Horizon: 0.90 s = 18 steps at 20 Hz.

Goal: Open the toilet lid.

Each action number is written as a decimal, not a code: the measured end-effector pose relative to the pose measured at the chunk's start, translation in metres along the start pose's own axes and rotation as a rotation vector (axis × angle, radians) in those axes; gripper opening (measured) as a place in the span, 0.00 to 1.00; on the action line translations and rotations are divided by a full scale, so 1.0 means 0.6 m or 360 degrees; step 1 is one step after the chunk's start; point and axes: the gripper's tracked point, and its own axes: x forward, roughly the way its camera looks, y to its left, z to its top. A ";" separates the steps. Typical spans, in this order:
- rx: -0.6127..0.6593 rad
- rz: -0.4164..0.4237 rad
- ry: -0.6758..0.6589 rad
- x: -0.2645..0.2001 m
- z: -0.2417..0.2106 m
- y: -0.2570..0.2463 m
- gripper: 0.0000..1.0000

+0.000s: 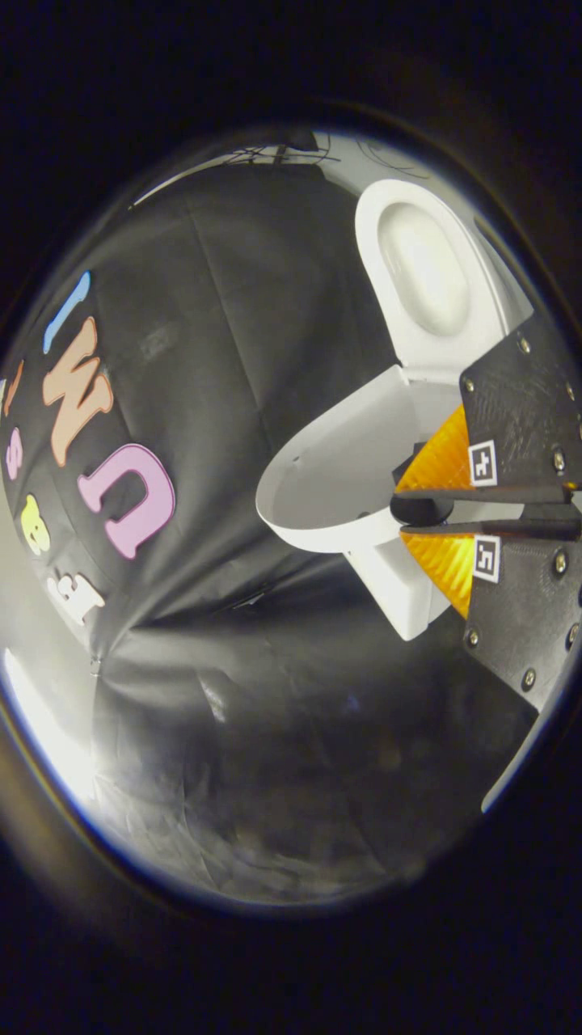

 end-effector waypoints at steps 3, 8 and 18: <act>-0.0086 -0.0012 0.0007 -0.001 -0.003 0.003 0.09; -0.0165 0.0035 0.0050 -0.002 -0.006 0.000 0.14; -0.0240 0.0008 0.0110 -0.025 0.006 -0.026 0.35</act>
